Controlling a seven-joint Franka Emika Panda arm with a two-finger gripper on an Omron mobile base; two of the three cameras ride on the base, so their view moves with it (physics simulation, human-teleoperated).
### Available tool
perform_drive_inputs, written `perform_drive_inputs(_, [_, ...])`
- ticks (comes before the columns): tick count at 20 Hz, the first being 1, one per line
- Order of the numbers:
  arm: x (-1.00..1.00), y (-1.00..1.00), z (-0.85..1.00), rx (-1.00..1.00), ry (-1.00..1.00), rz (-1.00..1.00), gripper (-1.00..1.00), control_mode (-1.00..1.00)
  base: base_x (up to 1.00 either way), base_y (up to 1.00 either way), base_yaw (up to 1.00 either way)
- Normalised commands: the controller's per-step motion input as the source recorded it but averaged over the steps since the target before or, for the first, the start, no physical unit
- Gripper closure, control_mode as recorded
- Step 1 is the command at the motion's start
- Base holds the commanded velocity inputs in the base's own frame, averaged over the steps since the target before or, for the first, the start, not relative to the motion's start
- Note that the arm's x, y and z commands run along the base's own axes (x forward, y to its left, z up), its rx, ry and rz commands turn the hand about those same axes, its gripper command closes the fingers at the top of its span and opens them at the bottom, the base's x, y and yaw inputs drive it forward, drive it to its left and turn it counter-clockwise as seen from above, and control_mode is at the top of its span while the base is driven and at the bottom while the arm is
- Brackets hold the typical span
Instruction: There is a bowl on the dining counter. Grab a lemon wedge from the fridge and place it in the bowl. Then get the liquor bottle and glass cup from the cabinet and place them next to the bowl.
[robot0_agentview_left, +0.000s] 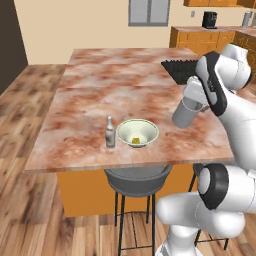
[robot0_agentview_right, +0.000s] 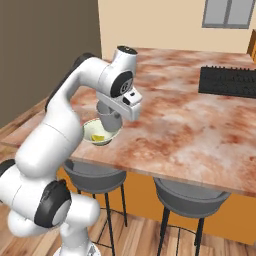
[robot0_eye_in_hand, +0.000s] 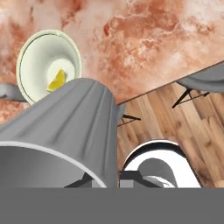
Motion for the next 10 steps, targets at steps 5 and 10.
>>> perform_drive_inputs(5, [0.96,-0.27,-0.48,0.0,0.11,0.0,1.0,-1.0,0.0,0.0,0.0])
perform_drive_inputs(10, [0.84,-0.15,-0.56,0.0,0.19,0.0,1.0,-1.0,0.0,0.0,0.0])
